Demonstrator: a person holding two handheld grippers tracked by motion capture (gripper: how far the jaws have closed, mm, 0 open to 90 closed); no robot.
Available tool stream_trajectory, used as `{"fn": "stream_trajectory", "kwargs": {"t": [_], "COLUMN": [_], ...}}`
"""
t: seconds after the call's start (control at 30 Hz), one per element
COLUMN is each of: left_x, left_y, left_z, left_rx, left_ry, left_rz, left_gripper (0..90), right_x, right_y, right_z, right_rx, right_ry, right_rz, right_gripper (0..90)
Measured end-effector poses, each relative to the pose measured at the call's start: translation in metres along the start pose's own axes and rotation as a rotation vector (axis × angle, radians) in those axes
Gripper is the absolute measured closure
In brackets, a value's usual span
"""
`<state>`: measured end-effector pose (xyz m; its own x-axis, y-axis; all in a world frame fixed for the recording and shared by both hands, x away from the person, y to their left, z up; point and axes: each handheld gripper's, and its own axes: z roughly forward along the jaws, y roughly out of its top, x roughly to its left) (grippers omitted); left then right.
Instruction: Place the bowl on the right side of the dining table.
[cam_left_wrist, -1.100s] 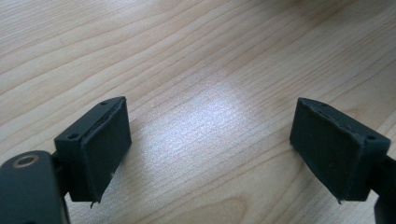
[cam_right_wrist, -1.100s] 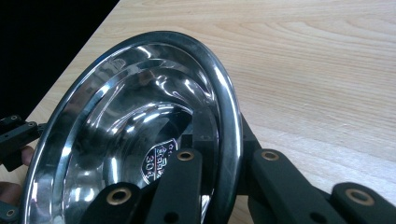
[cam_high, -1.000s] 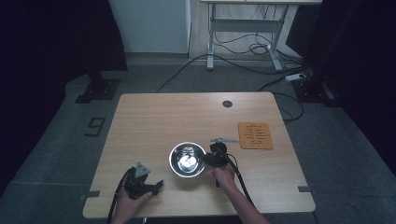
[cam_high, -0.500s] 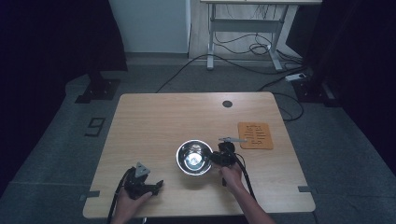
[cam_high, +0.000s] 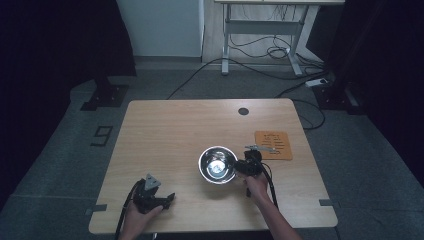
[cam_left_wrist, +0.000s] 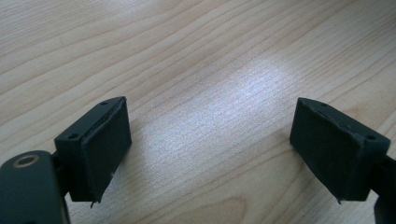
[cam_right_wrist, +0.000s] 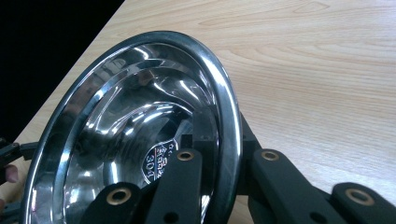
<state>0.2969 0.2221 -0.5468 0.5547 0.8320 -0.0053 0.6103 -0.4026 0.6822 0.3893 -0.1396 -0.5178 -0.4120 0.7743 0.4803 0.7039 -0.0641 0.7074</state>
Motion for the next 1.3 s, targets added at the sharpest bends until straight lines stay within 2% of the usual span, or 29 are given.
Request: {"fn": "stream_trajectory", "kwargs": {"t": [1.3], "left_x": [0.000], "left_y": [0.000], "left_z": [0.000], "left_rx": [-0.001], "left_ry": [0.000], "left_rz": [-0.001], "left_gripper": [12.1], "right_x": [-0.039], "right_y": [0.012], "right_z": [-0.016], "right_rx": [-0.069], "right_ry": [-0.070], "right_rz": [0.079], "right_gripper": [85.3]}}
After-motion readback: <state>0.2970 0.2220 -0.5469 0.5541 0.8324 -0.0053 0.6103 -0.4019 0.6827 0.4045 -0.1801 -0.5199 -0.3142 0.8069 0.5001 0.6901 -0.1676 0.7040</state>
